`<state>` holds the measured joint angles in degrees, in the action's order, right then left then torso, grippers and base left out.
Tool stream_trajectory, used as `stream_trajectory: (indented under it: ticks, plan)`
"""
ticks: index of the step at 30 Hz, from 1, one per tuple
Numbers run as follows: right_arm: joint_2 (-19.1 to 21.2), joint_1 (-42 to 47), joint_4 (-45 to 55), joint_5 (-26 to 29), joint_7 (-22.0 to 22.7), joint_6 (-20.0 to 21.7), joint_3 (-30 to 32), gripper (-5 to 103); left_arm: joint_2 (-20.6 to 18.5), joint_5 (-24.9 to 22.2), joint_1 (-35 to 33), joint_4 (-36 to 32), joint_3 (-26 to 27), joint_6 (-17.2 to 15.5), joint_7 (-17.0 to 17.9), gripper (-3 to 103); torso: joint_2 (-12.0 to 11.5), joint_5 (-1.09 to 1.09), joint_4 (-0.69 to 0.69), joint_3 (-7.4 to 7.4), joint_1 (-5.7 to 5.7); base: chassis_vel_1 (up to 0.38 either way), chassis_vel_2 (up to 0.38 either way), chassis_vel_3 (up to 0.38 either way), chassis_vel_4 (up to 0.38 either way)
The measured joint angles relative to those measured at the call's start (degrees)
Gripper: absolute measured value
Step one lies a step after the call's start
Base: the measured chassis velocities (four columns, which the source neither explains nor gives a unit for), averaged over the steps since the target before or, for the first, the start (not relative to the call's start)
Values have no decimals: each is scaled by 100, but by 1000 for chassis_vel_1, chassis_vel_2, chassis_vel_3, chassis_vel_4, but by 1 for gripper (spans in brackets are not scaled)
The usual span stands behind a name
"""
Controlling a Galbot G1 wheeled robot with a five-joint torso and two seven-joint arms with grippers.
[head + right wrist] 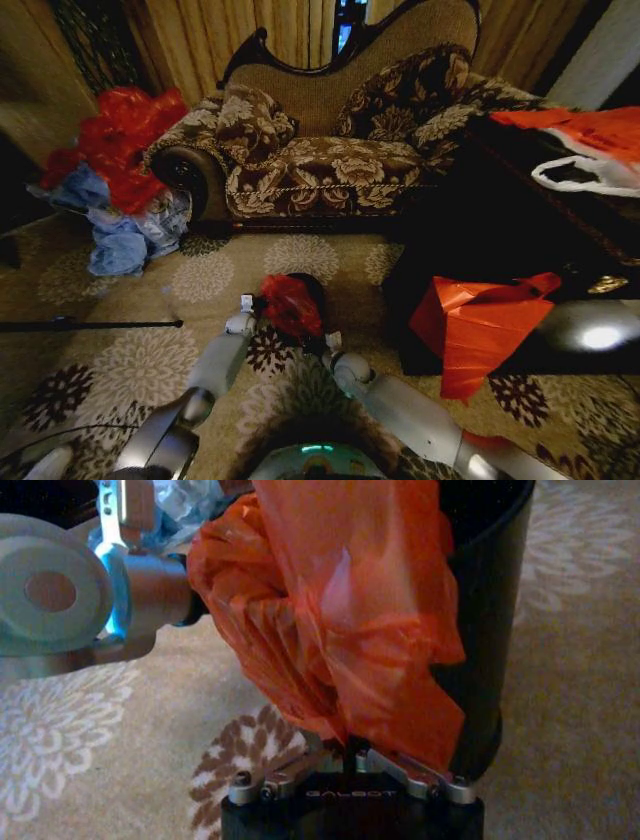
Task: Place a garbage bag over the trash bin.
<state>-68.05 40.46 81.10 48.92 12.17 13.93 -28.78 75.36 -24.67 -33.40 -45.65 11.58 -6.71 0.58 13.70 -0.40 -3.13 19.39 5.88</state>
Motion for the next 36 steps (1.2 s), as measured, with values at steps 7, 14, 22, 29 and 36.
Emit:
stream_trajectory:
  ticks: [7, 14, 22, 29, 36]
  plan:
    - [179, 149, 520, -43, 285, 56, -4, 2, -130, -69, -337, -647, 4, -76, 112, 1, 0, 0, 1, -1, 0, 0, 0, 0, 0]
    - [349, 515, 1068, -67, 865, -161, -26, 24, -452, 26, -1089, -1843, 145, -79, 299, 28, 0, 1, 0, -1, 0, 0, 0, 0, 0]
    - [521, 921, 1598, -389, 958, -402, 92, 56, -761, -15, -1822, -2803, 527, -127, 392, 55, 0, -2, 1, -1, -1, 0, 0, 0, 0]
    - [548, 1232, 2213, -507, 1070, -573, 191, 78, -1098, 445, -2126, -3376, 634, 165, -35, 77, 0, 0, 1, 0, -1, 0, 0, 0, 0]
    - [498, 1920, 2955, -710, 511, -608, 1225, 100, -2014, 727, -2133, -4004, 562, 286, -1206, 100, 1, -1, 0, -1, -1, 0, 0, 0, 0]
